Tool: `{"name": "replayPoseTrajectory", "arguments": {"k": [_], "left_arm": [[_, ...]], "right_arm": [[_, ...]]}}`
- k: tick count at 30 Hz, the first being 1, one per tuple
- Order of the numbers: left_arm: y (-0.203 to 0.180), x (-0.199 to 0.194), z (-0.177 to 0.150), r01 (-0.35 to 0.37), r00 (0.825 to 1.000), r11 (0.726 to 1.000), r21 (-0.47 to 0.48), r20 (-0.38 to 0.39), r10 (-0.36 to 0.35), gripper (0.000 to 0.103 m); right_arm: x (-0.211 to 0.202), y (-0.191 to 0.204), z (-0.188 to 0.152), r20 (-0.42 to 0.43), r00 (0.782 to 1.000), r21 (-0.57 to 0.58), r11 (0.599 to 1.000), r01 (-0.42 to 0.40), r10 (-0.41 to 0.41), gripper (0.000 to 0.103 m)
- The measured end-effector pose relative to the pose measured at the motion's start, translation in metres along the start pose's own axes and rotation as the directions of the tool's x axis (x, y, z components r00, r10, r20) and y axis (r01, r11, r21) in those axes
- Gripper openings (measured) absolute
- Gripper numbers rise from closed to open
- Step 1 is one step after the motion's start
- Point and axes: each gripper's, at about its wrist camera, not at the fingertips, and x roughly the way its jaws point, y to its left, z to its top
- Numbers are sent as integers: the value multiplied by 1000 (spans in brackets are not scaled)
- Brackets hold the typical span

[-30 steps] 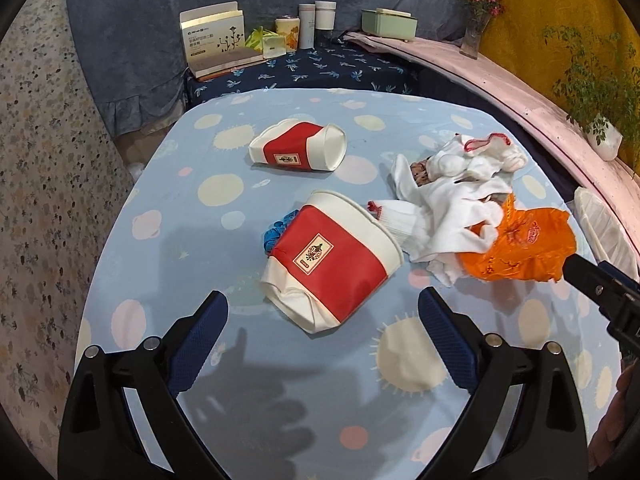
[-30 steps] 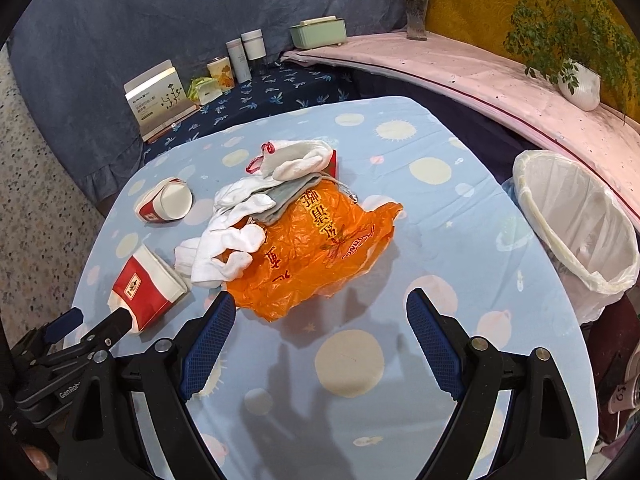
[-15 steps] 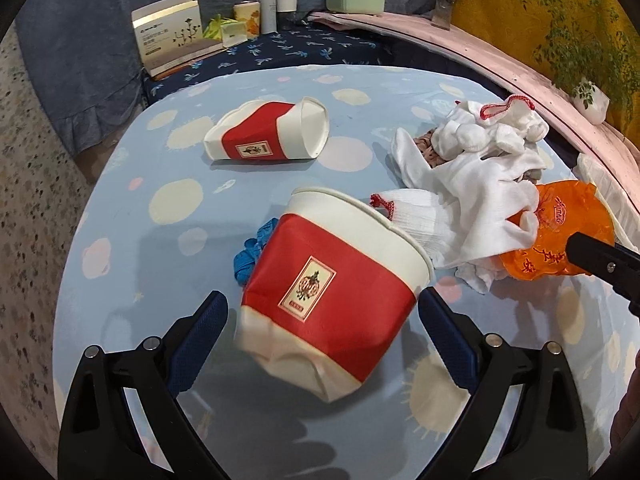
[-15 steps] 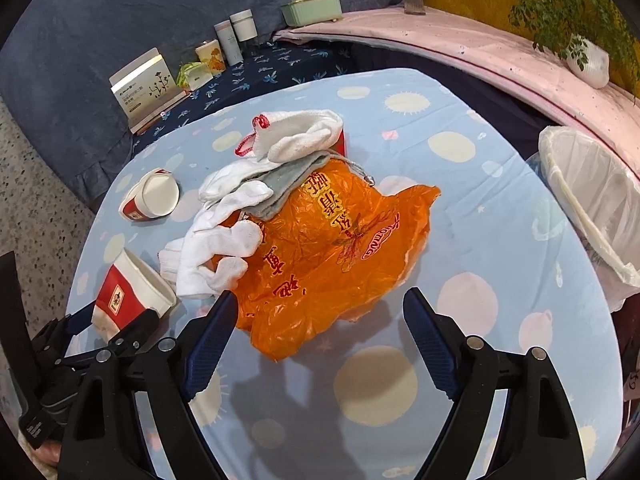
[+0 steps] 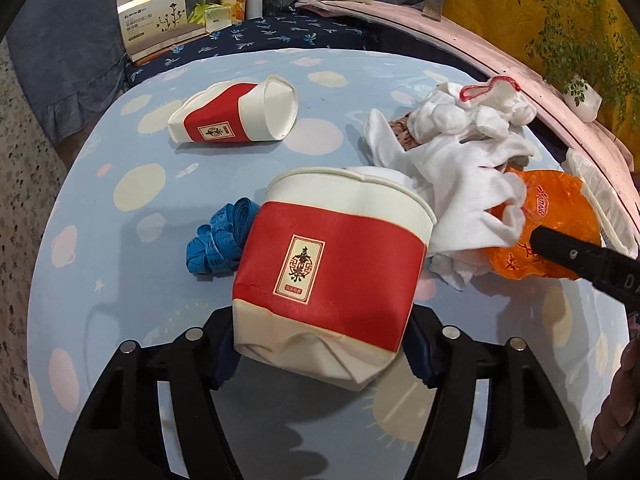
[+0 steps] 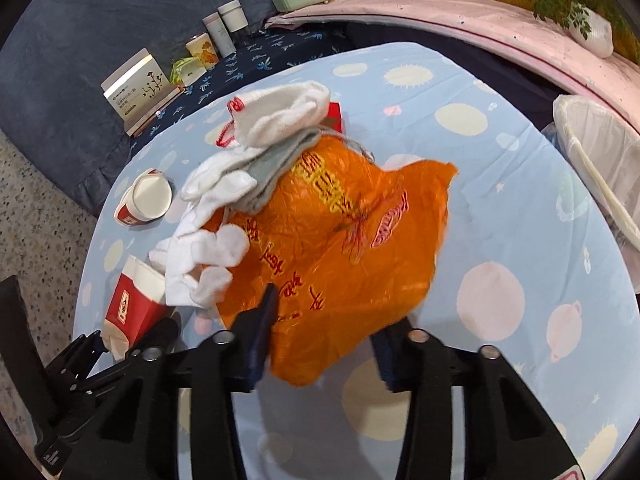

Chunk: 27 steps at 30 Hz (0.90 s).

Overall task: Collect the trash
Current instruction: 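Grasp the large orange bag with the right gripper while the left gripper grasps the red-and-white paper cup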

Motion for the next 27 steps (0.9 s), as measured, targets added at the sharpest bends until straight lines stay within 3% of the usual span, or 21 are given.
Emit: {"name": "replayPoseTrajectory", "arguments": {"k": [2, 8, 27], "left_arm": [[-3, -5, -1, -1, 1000, 1000, -10, 3, 1, 61], [-17, -22, -6, -5, 1000, 999, -36, 19, 6, 61], [-96, -68, 10, 60, 993, 998, 24, 96, -62, 61]], "right_arm": [[-2, 0, -3, 1, 1000, -8, 1000, -3, 3, 25], [-23, -4, -8, 35, 999, -19, 1000, -7, 7, 15], [-91, -58, -5, 170, 985, 41, 999, -17, 10, 9]]}}
